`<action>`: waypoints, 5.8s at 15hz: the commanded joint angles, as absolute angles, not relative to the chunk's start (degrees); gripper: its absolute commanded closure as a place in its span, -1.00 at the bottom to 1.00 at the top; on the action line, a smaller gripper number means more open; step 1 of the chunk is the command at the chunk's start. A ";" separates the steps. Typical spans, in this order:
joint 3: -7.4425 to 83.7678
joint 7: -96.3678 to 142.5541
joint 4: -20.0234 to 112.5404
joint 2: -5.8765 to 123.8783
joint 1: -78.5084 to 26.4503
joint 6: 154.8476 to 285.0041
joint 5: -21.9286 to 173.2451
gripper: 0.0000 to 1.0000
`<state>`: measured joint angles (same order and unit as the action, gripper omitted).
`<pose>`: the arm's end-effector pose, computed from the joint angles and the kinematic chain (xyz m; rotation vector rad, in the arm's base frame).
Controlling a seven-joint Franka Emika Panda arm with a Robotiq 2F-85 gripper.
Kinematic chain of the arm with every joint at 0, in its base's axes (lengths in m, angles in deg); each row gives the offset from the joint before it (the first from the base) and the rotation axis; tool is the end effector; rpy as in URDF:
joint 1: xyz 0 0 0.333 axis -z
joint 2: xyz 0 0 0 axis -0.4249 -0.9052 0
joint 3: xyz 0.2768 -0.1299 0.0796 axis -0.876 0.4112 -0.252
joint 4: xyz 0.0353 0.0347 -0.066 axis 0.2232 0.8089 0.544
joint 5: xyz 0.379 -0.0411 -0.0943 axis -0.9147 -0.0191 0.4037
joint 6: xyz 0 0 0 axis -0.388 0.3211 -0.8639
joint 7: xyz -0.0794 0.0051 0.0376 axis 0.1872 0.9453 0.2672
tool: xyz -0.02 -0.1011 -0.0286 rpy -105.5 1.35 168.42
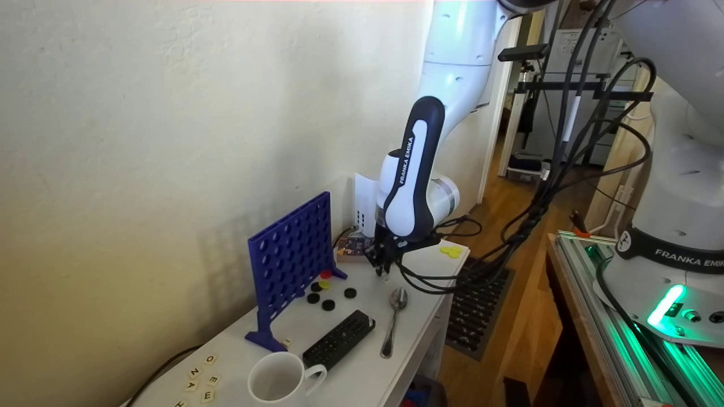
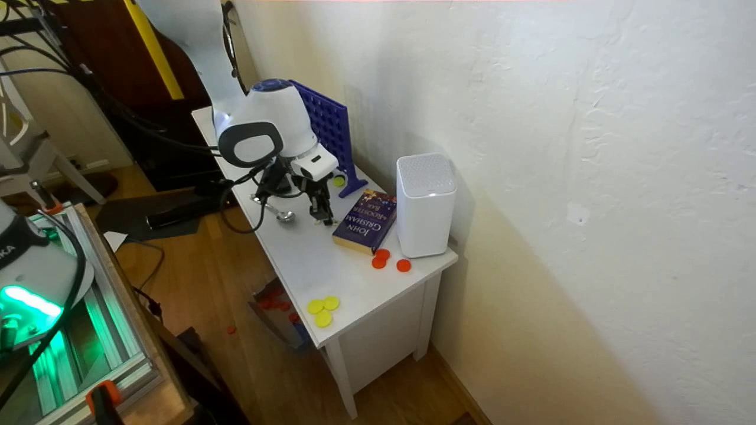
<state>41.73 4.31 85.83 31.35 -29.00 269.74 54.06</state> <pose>0.4843 -0.0710 0.0379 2.8547 -1.1332 0.2712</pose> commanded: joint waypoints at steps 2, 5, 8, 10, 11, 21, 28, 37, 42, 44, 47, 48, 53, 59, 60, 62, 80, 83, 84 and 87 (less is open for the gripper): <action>37.04 7.20 85.03 31.14 -23.51 270.30 54.34 0.89; 35.36 8.70 85.06 31.57 -21.63 270.37 54.76 0.89; 37.46 8.20 86.63 33.56 -24.07 269.78 53.83 0.89; 38.20 6.85 87.86 34.98 -24.60 269.62 52.64 0.89; 38.47 6.32 88.43 35.62 -24.73 269.58 52.28 0.89; 39.25 0.89 88.69 35.48 -25.60 269.71 49.06 0.89; 39.86 -2.65 87.53 34.12 -25.68 268.77 45.90 0.89; 42.24 -5.85 83.88 31.38 -27.20 266.44 45.84 0.89; 42.88 -6.84 81.78 30.36 -27.45 264.79 46.32 0.89; 42.77 -6.83 80.96 30.08 -27.35 264.28 46.56 0.89; 42.11 -6.44 79.71 29.86 -26.80 262.71 46.97 0.89; 41.79 -6.29 79.32 29.81 -26.57 262.08 47.08 0.89; 40.12 -6.15 78.67 30.01 -26.19 260.35 47.05 0.89; 37.24 -6.06 78.94 30.47 -25.19 260.56 46.36 0.89; 37.08 -6.14 78.95 30.52 -25.38 260.65 46.35 0.89; 35.86 -5.69 78.85 30.62 -25.07 261.50 46.34 0.89; 41.35 -8.88 83.92 32.76 -30.15 263.80 46.47 0.89; 41.12 -8.75 84.00 32.81 -29.54 263.78 46.32 0.57; 41.12 -8.75 83.89 32.72 -29.66 263.79 46.33 0.57; 44.23 -14.63 82.28 31.57 -33.75 260.73 44.08 0.89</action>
